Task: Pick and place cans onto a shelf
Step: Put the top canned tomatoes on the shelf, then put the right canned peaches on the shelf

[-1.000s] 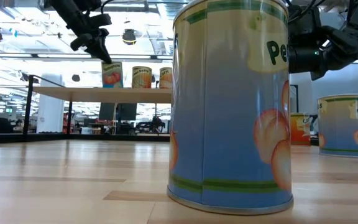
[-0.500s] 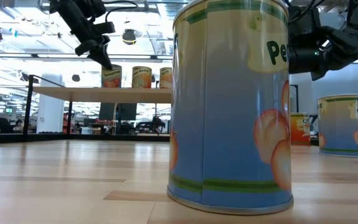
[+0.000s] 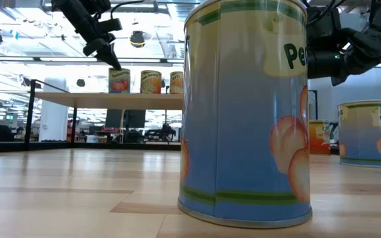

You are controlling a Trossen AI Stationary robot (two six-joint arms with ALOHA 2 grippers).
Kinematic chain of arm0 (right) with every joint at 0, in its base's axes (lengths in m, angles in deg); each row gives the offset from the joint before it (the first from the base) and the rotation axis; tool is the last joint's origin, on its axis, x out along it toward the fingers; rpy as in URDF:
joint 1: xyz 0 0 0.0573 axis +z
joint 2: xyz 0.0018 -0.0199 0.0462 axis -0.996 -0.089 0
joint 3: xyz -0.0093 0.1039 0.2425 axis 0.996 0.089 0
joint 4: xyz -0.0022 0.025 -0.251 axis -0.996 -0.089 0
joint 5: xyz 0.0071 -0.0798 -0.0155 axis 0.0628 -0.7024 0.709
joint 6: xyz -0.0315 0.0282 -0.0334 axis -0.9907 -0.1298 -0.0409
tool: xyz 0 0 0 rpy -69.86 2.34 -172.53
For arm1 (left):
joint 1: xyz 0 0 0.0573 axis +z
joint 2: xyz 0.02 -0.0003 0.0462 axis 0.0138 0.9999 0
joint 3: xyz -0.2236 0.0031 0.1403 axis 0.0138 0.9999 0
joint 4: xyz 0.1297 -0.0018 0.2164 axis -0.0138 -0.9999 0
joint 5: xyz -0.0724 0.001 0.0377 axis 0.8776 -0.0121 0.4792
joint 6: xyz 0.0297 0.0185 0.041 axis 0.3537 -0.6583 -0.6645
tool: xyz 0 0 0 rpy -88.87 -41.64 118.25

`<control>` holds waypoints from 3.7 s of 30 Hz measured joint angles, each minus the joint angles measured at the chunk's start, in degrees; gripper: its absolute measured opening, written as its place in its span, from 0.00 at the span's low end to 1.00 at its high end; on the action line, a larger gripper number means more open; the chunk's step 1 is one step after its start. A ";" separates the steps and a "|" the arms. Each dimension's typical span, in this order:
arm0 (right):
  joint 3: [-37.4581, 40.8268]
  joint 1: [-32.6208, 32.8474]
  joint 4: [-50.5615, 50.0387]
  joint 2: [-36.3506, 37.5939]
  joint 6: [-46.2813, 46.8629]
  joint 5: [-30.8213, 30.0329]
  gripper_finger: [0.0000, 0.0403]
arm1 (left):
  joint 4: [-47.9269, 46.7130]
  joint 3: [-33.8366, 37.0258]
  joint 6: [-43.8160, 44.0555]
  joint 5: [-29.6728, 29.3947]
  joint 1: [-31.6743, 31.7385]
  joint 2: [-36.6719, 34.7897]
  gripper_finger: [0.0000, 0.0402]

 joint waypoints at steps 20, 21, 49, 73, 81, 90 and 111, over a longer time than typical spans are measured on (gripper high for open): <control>0.00 0.00 -0.17 0.00 0.00 0.00 0.04 | 0.05 0.07 3.79 0.25 0.00 0.29 0.00; 0.00 0.00 -0.17 0.00 0.00 0.00 0.04 | 0.06 0.07 4.25 0.27 0.00 0.50 0.00; 0.00 0.01 -0.22 0.00 0.02 0.00 0.04 | 2.79 0.07 5.62 -0.74 -0.48 1.07 0.20; -4.90 5.04 -12.07 3.52 0.02 -1.62 0.04 | 39.55 31.35 27.71 15.69 -32.64 -19.94 0.01; -14.59 16.04 -48.46 12.03 4.37 -14.39 0.05 | 56.81 41.02 33.04 7.37 -39.09 -19.59 0.01; -24.12 32.60 -81.12 15.52 25.99 -31.24 0.23 | 60.60 43.81 34.62 7.26 -39.52 -17.34 0.01; -29.64 43.21 -117.58 7.50 69.07 -33.05 0.36 | 60.72 43.78 33.99 7.27 -39.50 -16.30 0.01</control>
